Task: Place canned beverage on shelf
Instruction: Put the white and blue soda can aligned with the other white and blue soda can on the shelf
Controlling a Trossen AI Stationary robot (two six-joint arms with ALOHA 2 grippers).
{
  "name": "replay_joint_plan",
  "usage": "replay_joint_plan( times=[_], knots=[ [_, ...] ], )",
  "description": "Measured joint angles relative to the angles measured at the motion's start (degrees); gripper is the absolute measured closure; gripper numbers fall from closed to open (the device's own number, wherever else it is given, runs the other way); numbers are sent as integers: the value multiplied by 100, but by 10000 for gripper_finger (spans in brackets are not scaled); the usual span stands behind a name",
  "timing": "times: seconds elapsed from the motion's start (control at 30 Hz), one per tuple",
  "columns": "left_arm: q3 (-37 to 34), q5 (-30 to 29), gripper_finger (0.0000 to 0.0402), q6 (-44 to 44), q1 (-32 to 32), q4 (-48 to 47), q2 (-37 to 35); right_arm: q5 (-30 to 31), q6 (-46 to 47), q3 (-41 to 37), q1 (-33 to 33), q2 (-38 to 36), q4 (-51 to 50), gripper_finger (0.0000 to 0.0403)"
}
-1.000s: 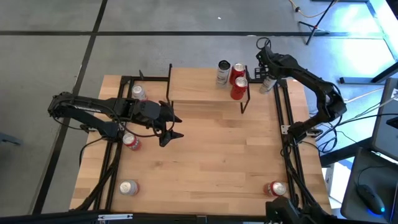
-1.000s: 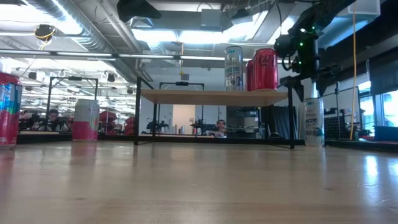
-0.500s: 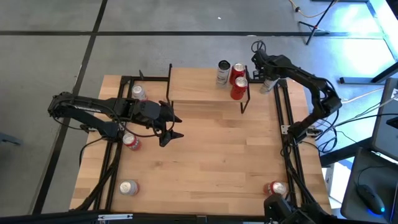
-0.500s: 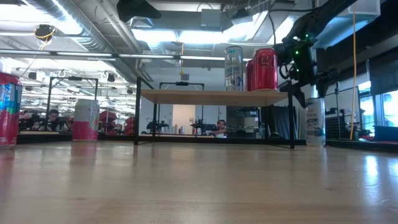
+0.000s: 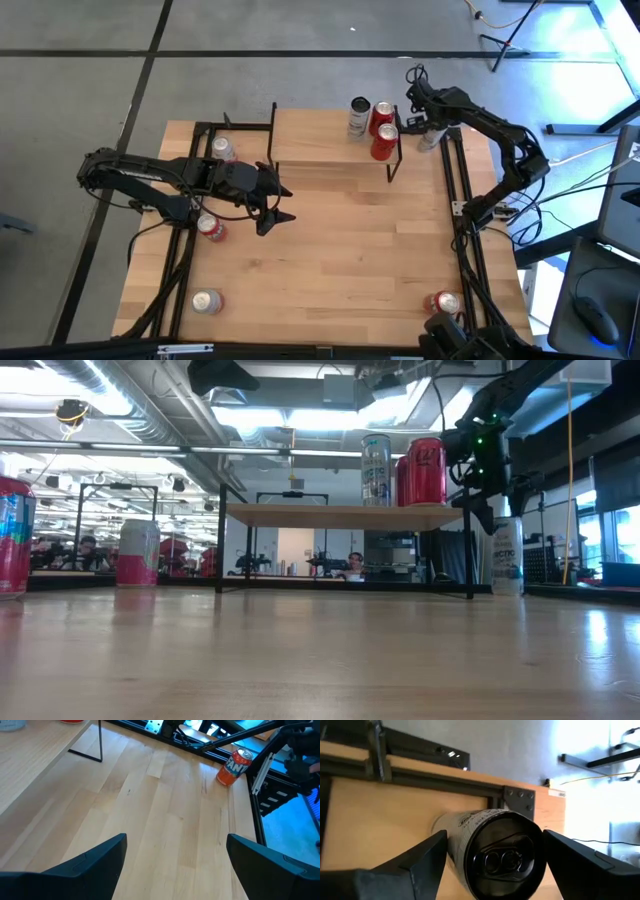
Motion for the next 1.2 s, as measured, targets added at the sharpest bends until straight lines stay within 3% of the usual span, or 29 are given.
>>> replay_joint_plan(
  times=[0.47, 0.7, 0.9, 1.2],
  knots=[
    [0, -92, 62, 4, 0, 7, 0, -1348, -240, -75, 12, -347, -131, 100],
    [0, -90, 62, 4, 0, 7, 0, -1338, -273, -162, 9, -348, -22, 107],
    [0, -88, 63, -88, -4, 7, 0, -1393, -538, -164, 11, -436, -49, 170],
    [0, -87, 63, -175, -4, 11, 0, -1472, -694, -170, 169, -1066, -482, 170]
  ],
)
